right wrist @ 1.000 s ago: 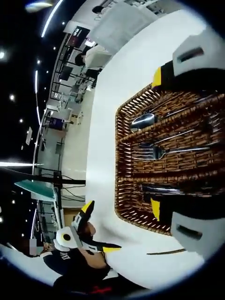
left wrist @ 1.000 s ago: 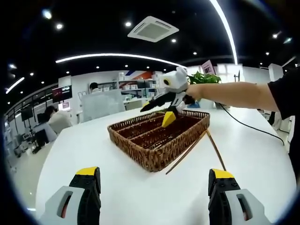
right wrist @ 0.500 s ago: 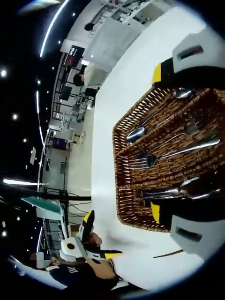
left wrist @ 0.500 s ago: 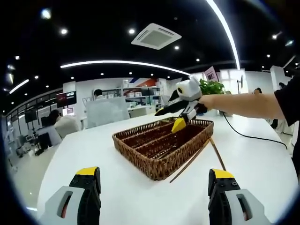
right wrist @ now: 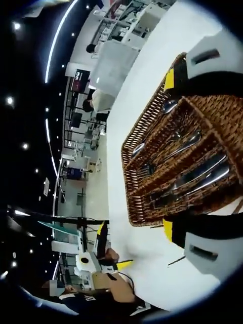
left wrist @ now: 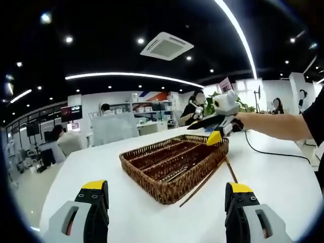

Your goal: Arrange the knives, forks, and spoons in their matching storage slots by inserting each utensil handle-first until every utensil is classified and aligned in the correct compartment

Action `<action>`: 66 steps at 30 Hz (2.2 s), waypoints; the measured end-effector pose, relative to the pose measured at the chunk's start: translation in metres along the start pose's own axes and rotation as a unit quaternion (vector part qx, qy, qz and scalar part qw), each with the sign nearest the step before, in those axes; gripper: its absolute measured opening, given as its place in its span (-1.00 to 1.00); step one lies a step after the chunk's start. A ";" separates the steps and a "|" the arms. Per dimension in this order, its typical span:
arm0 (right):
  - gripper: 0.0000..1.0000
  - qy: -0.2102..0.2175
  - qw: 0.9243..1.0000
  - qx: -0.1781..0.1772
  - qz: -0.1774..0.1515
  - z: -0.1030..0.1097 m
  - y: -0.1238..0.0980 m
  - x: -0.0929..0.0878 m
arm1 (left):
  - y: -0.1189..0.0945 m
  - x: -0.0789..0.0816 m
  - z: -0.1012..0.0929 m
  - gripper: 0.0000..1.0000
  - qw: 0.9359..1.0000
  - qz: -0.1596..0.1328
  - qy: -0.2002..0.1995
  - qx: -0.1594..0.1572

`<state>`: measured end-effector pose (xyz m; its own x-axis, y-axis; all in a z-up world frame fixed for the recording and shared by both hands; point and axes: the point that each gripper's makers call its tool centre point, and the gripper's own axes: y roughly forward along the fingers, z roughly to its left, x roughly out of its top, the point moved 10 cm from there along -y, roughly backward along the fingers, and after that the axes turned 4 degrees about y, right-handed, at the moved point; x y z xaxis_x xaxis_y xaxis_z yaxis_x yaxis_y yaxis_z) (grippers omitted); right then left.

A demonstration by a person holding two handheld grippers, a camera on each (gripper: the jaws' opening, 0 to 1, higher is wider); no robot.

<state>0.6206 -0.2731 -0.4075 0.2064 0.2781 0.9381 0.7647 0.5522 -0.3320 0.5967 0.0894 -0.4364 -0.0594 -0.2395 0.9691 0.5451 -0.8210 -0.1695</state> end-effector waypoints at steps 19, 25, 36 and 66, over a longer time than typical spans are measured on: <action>0.99 0.037 0.994 -0.061 -0.078 0.026 -0.108 -0.033 | 0.002 -0.004 -0.002 1.00 1.000 -0.004 0.015 -0.005; 0.99 0.041 0.993 -0.077 -0.080 0.023 -0.127 -0.044 | 0.003 -0.009 0.003 1.00 1.000 0.004 0.013 0.002; 0.99 0.044 0.993 -0.068 -0.090 0.030 -0.140 -0.056 | -0.001 -0.008 0.007 1.00 1.000 0.012 0.026 0.011; 0.56 0.023 0.994 0.103 0.000 0.078 -0.093 -0.083 | -0.003 -0.005 0.002 1.00 1.000 0.001 0.007 0.008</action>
<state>0.4850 -0.2860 -0.4621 0.2379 0.2435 0.9403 0.6242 0.7034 -0.3401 0.5969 0.0936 -0.4409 -0.0701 -0.2488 0.9660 0.5582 -0.8124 -0.1688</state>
